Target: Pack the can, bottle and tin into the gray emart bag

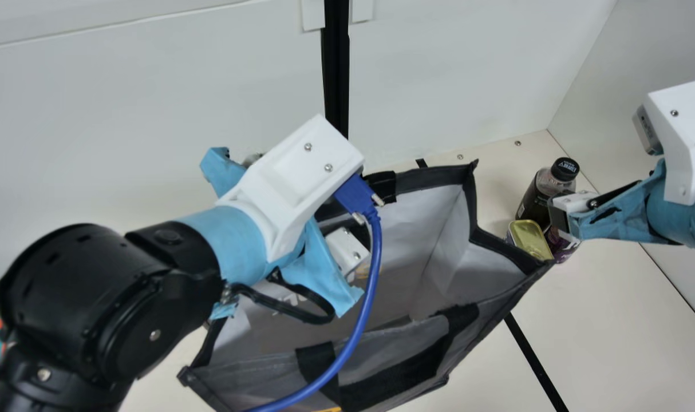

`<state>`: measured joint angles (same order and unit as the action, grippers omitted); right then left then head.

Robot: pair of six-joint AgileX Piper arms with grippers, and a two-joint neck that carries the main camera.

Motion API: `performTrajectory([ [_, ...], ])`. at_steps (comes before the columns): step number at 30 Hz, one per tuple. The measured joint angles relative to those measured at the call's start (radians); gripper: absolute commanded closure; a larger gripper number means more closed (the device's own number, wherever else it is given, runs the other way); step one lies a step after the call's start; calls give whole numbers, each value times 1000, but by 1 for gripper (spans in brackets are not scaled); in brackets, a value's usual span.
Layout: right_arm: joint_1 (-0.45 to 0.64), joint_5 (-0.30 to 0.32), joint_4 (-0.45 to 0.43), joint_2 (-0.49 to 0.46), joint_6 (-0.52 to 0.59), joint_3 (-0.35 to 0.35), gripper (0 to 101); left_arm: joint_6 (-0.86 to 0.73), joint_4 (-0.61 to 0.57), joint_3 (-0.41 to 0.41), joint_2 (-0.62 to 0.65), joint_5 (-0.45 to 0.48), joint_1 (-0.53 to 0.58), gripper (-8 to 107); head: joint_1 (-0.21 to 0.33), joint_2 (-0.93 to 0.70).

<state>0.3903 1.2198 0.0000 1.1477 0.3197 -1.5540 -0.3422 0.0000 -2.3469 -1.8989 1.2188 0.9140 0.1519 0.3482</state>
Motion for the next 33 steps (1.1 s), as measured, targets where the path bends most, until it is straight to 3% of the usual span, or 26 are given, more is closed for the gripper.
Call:
performTrajectory([
  [5,0,0,0,0,0,0,10,2,0,19,0,0,0,89,0,-2],
  [16,0,0,0,0,0,0,10,64,26,57,32,3,4,89,0,0],
  [33,0,0,0,0,0,0,10,208,184,144,136,1,0,89,0,0],
])
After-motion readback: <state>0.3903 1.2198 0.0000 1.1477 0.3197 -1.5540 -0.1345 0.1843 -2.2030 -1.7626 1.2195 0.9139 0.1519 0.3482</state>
